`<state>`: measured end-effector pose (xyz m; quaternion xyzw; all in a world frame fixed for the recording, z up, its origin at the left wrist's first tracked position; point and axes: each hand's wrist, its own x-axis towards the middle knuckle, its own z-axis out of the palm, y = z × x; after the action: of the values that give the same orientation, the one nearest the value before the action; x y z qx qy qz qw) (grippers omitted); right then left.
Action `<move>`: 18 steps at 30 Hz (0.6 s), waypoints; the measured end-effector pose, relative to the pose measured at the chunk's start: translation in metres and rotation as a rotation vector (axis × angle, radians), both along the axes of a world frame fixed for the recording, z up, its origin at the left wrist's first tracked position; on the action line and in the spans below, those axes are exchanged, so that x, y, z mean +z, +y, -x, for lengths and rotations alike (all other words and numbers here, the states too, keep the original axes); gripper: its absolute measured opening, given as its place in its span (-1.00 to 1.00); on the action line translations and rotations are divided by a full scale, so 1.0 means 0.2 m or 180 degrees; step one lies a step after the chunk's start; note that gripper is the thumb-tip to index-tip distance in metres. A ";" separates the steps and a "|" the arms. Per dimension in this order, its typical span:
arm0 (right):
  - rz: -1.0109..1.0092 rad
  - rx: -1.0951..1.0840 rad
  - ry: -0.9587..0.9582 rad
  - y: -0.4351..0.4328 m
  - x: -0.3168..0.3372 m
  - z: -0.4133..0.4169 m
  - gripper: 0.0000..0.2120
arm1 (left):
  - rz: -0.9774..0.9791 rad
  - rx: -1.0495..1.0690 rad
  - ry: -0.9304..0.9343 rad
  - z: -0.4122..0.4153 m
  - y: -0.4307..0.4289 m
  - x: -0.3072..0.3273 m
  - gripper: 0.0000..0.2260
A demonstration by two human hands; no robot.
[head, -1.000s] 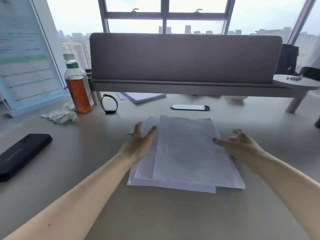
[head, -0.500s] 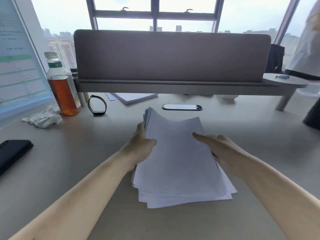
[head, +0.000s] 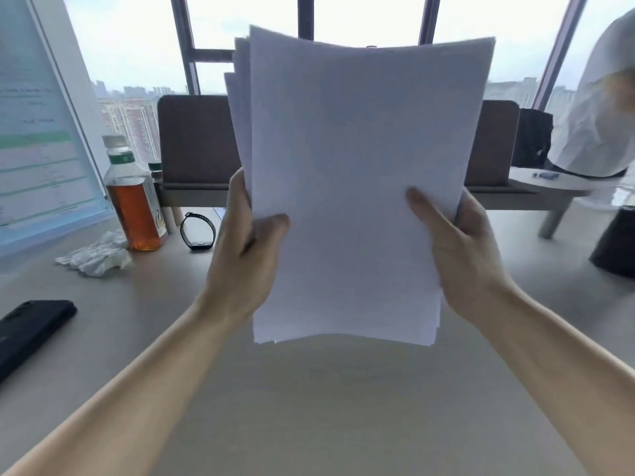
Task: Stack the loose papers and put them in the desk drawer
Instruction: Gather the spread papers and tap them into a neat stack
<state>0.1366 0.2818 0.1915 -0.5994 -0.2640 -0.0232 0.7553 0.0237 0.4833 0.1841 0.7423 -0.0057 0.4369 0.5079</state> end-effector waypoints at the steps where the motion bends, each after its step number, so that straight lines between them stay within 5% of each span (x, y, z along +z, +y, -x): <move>1: 0.0082 -0.0031 -0.0190 0.01 0.01 0.04 -0.79 | 0.0080 0.0011 0.0004 0.01 0.00 -0.01 -0.53; 18: 0.0138 -0.0282 -0.0257 -0.03 -0.11 0.14 -0.81 | 0.1537 -0.0804 0.0239 0.03 -0.05 0.08 -0.79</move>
<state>0.1095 0.2765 0.1703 -0.6252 -0.2680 -0.0751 0.7291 0.0177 0.4739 0.1994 0.6088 0.0250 0.3311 0.7205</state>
